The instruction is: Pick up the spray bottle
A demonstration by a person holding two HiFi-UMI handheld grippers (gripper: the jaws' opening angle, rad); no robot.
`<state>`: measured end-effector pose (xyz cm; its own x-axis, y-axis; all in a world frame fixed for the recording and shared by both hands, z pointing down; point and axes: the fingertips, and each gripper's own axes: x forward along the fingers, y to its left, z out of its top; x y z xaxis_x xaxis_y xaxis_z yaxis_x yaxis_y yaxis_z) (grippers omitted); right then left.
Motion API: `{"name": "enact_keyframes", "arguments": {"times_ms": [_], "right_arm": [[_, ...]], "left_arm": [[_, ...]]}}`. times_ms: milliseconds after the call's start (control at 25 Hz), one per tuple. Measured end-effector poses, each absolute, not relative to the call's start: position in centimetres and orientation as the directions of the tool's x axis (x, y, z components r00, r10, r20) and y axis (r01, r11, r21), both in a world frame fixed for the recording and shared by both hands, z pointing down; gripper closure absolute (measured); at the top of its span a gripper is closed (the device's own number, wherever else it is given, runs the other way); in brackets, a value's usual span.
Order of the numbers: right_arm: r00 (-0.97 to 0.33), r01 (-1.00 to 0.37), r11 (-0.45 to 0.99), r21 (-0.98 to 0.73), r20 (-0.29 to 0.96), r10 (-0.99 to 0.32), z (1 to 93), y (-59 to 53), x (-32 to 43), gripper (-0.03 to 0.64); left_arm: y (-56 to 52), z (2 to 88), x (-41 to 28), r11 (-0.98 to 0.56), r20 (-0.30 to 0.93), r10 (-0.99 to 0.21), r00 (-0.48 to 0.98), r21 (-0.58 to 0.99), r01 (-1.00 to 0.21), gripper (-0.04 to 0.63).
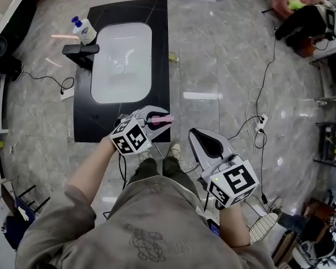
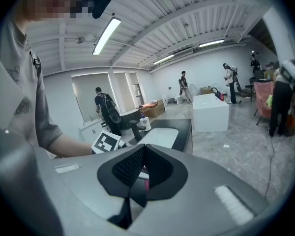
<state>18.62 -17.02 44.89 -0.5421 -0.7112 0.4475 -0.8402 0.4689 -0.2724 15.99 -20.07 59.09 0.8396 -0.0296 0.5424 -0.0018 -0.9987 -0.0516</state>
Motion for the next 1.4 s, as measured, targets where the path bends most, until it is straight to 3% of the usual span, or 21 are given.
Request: {"name": "enact_keyframes", "arguments": {"times_ms": [200, 440, 1000, 1400], "right_arm": [[-0.534, -0.846, 0.462, -0.268, 0.440, -0.722, 44.6, -17.6, 19.0, 0.589], [-0.556, -0.831, 0.497, -0.250, 0.407, -0.725, 43.2, -18.9, 18.4, 0.589], [-0.699, -0.704, 0.673, -0.228, 0.392, -0.598, 42.6, -21.3, 11.5, 0.589], [-0.768, -0.613, 0.759, -0.221, 0.394, -0.505, 42.7, -22.8, 6.9, 0.589]], "left_arm": [[-21.1, 58.1, 15.0, -0.995, 0.537, -0.098, 0.838, -0.048, -0.085, 0.488], [-24.1, 55.0, 11.1, -0.954, 0.492, -0.270, 0.828, -0.023, -0.298, 0.488], [-28.1, 51.4, -3.9, -0.735, 0.489, -0.632, 0.602, -0.130, -0.666, 0.488], [-27.2, 51.2, -11.2, -0.614, 0.500, -0.723, 0.477, -0.149, -0.775, 0.486]]}}
